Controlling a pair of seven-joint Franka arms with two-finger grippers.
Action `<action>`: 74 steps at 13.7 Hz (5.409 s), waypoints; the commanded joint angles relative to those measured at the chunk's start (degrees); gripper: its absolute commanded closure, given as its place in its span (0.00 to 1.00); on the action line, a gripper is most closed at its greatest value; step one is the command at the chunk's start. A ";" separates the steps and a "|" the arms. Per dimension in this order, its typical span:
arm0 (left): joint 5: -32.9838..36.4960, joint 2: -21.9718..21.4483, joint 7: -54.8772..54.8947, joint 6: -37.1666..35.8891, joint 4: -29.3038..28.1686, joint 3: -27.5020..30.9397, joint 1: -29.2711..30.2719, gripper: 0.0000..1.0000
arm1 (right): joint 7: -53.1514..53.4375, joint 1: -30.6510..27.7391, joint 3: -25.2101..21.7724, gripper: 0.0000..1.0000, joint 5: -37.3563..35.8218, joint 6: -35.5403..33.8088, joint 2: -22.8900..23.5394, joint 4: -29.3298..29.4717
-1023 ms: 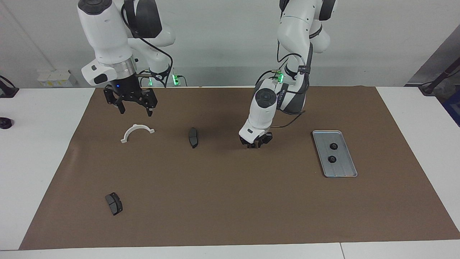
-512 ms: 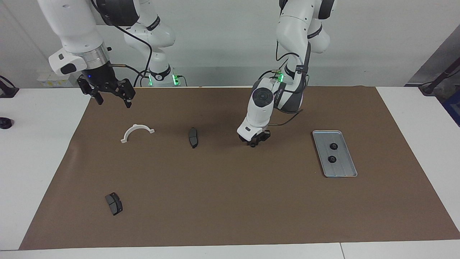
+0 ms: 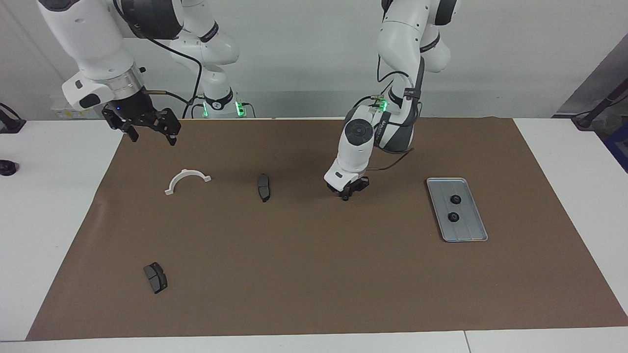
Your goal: Pick bearing gear from pile to tray
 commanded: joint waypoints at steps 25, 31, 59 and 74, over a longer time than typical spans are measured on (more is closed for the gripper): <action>1.08 -1.10 0.25 8.70 -3.32 1.15 -0.35 0.68 | -1.93 1.79 1.15 0.00 3.29 5.38 -0.62 -2.05; 1.08 -1.37 0.25 7.38 -3.50 1.15 -0.35 0.91 | -1.93 1.79 1.23 0.00 3.29 5.29 -0.62 -2.05; 0.90 -13.05 37.26 -15.08 1.30 1.68 30.50 0.00 | -1.93 1.79 1.15 0.00 3.29 5.29 -0.62 -2.05; 7.41 -17.45 35.41 -41.49 25.42 3.52 30.85 0.00 | -1.93 1.79 1.23 0.00 3.29 5.29 -0.62 -2.05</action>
